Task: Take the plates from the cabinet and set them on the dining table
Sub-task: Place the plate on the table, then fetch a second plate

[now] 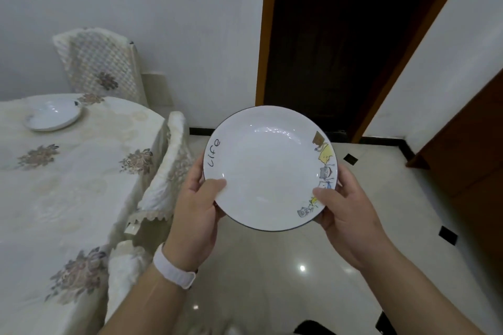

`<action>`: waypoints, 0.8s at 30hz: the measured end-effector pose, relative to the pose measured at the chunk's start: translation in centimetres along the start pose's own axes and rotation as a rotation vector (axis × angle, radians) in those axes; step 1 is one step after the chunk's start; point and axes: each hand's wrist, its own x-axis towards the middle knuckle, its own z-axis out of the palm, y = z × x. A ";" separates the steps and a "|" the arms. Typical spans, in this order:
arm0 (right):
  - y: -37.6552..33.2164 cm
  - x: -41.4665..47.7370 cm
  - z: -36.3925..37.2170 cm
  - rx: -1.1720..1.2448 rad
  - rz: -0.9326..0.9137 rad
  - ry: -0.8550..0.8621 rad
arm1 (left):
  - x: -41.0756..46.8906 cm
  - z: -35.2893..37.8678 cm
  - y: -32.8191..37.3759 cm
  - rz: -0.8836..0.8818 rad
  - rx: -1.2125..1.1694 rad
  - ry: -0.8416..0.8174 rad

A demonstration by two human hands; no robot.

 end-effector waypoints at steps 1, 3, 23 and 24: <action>0.0 1.0 0.6 0.001 0.008 -0.011 | 0.8 -0.5 0.2 0.002 -0.005 0.016; -0.1 3.2 1.7 -0.012 0.016 -0.036 | 2.4 -1.4 0.6 0.004 -0.019 0.055; -1.5 35.8 5.4 -0.063 0.199 -0.510 | 24.3 0.1 1.7 0.104 -0.035 0.555; -1.8 37.5 5.5 -0.061 0.206 -0.537 | 25.5 0.7 1.8 0.117 -0.036 0.579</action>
